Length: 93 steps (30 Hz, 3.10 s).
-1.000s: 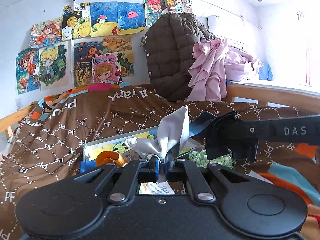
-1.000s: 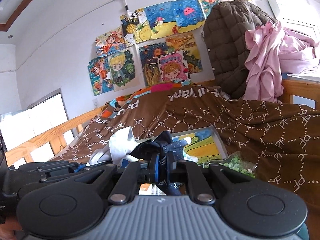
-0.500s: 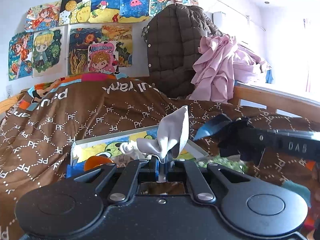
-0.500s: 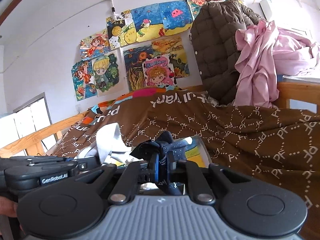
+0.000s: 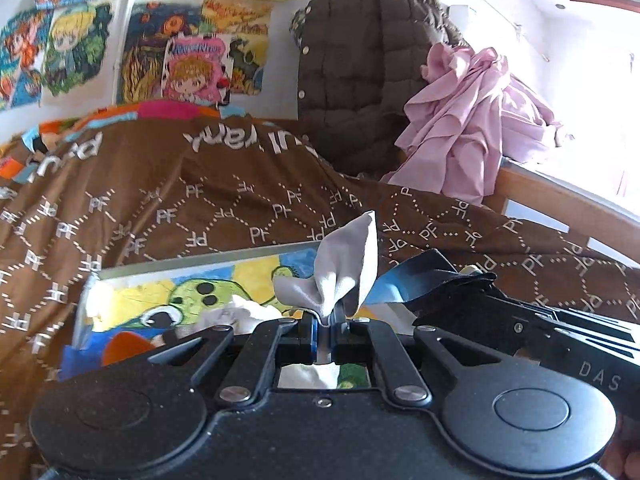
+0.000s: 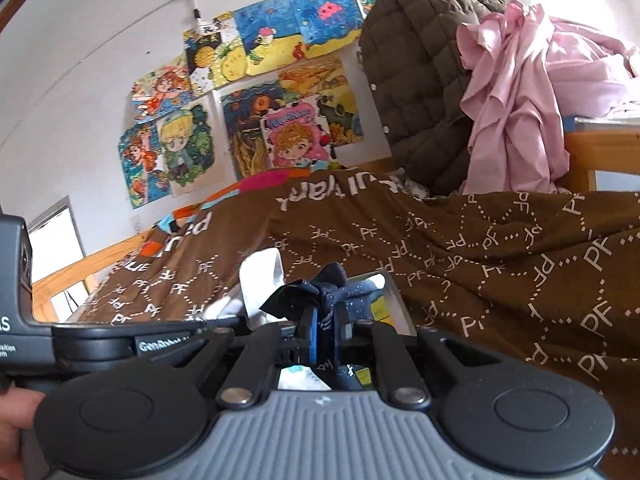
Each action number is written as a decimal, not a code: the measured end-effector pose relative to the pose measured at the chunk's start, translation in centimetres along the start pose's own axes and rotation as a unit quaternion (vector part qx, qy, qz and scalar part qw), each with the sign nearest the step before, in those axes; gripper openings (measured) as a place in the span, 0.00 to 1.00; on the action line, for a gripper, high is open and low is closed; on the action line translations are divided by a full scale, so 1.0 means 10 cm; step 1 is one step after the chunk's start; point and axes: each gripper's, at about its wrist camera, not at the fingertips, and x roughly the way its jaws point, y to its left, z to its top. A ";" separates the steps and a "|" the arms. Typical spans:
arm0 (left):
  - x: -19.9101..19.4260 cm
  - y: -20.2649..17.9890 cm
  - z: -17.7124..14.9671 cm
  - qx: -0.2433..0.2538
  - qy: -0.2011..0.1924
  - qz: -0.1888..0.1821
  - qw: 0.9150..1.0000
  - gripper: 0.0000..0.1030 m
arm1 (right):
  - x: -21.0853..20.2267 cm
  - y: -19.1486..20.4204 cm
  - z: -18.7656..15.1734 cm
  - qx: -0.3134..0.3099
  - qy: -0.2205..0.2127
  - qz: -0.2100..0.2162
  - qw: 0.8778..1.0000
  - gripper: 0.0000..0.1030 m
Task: Organize soft objects
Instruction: 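Lower both cloths into the tray and open both tools, then move both tools back toward the white sponge and white towel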
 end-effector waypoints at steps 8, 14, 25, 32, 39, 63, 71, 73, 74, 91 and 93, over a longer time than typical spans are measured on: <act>0.53 -0.04 -0.01 -0.029 0.041 -0.010 0.999 0.05 | 0.26 -0.17 -0.10 0.022 0.025 -0.027 0.999 0.08; 0.76 -0.05 -0.13 -0.045 0.076 -0.012 0.996 0.05 | 0.39 -0.27 -0.11 0.041 0.051 -0.035 0.997 0.08; 0.91 -0.05 -0.29 -0.058 0.115 -0.013 0.992 0.06 | 0.49 -0.34 -0.21 0.052 0.073 -0.034 0.995 0.10; 0.94 -0.05 -0.34 -0.059 0.126 -0.007 0.990 0.08 | 0.50 -0.32 -0.21 0.048 0.079 -0.035 0.995 0.17; 0.91 -0.06 -0.36 -0.066 0.127 -0.001 0.990 0.16 | 0.47 -0.34 -0.18 0.046 0.078 -0.038 0.995 0.33; -0.11 -0.02 -0.10 -0.091 0.051 0.029 0.994 0.71 | -0.31 -0.28 0.22 0.066 0.023 -0.012 0.997 0.78; -0.74 -0.04 0.05 -0.089 0.009 0.030 0.996 0.87 | -0.89 0.09 0.31 0.030 -0.007 0.001 1.000 0.92; -0.92 -0.05 0.06 -0.086 -0.003 0.030 0.996 0.91 | -1.03 0.16 0.30 0.025 -0.010 0.004 1.000 0.94; -0.99 -0.05 0.07 -0.085 -0.007 0.031 0.996 0.92 | -1.10 0.21 0.29 0.018 -0.011 0.005 1.000 0.95; -2.22 -0.02 -0.32 -0.072 -0.047 0.043 0.995 0.99 | -2.02 0.62 -0.05 0.002 -0.008 0.010 1.000 1.00; -2.30 -0.02 -0.38 -0.067 -0.048 0.053 0.995 0.99 | -2.08 0.66 -0.09 0.007 -0.004 0.011 1.000 1.00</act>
